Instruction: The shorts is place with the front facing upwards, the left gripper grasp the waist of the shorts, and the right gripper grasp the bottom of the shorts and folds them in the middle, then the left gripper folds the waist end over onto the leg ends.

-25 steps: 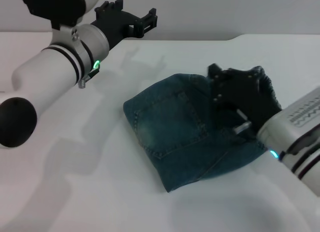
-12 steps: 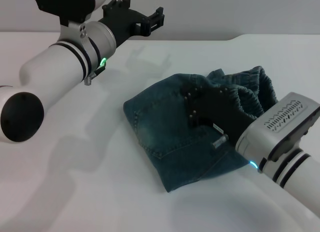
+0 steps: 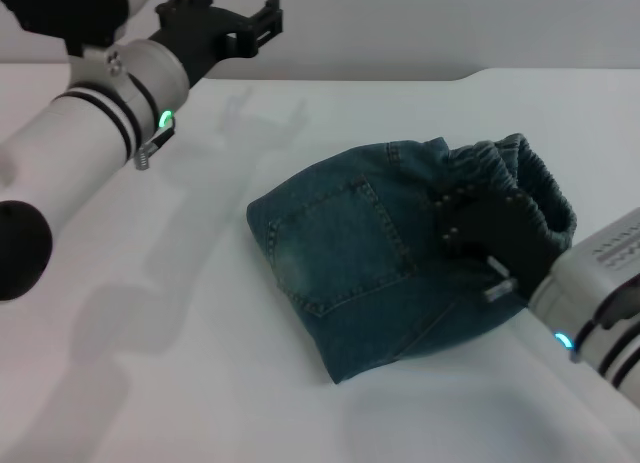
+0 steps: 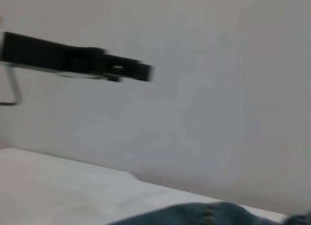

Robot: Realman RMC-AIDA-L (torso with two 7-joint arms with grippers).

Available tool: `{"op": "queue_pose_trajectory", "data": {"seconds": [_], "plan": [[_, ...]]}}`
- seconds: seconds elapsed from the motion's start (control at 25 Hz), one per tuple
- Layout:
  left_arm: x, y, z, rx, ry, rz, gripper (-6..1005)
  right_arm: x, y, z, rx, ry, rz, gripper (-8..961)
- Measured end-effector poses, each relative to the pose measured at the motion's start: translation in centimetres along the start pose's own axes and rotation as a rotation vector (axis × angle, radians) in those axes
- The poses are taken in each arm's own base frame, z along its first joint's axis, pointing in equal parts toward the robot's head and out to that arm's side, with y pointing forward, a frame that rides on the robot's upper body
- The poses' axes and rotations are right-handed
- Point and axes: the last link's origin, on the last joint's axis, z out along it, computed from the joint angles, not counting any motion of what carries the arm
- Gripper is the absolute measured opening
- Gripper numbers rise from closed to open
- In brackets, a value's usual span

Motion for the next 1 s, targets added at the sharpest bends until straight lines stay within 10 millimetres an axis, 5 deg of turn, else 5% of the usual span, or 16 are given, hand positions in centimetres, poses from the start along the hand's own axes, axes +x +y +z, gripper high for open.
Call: {"op": "queue_pose_trajectory", "data": {"seconds": [0.64, 1.0], "plan": [[-1.1, -1.9, -1.4, 0.054, -0.013, -0.023, 833, 2.8, -5.6, -3.7, 0.154, 0.036, -0.035, 21], [-0.9, -2.5, -2.2, 0.084, 0.037, -0.023, 834, 0.5, -7.8, -6.2, 0.264, -0.168, -0.046, 69]]}}
